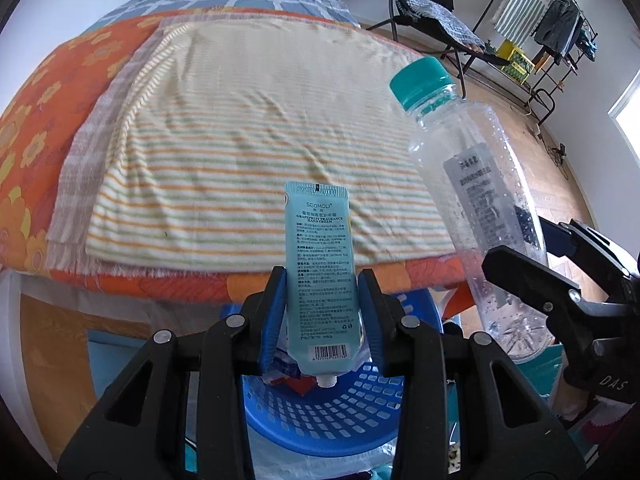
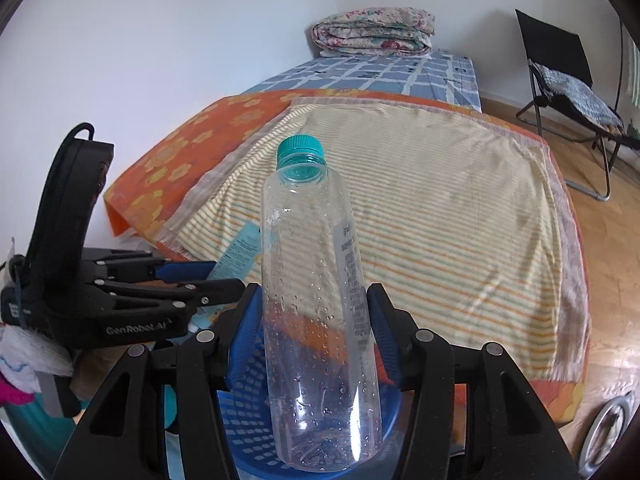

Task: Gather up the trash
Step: 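Carry the tube and bottle over the blue basket with both tools, then open both tools to drop the tube and bottle into the basket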

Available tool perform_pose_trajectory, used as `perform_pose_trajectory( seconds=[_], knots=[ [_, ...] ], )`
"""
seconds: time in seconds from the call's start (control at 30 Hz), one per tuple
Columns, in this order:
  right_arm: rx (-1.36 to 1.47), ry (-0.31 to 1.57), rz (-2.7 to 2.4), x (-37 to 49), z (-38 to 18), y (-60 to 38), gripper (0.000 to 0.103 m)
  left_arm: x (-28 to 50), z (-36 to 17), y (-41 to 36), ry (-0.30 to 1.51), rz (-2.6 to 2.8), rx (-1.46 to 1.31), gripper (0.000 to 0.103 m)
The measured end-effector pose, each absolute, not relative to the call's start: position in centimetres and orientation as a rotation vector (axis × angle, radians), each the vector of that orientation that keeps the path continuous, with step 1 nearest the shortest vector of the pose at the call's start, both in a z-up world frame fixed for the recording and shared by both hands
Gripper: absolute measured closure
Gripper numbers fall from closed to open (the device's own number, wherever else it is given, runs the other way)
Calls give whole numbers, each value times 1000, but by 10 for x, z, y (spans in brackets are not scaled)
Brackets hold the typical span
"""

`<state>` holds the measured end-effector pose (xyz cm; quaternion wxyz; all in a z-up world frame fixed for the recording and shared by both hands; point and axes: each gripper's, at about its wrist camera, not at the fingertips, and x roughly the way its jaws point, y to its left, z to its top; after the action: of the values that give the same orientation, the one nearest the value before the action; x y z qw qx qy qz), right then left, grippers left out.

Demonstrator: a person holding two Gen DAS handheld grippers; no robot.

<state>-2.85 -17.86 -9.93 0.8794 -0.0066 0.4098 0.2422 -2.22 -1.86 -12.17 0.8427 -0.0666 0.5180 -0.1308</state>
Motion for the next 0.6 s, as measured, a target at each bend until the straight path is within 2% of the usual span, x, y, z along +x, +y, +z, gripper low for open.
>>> perform_pose_trajectory(
  seconds=[0.6],
  knots=[
    [-8, 912, 505, -39, -133, -169, 50, -38, -151, -25, 1158, -265, -160, 66]
  ],
)
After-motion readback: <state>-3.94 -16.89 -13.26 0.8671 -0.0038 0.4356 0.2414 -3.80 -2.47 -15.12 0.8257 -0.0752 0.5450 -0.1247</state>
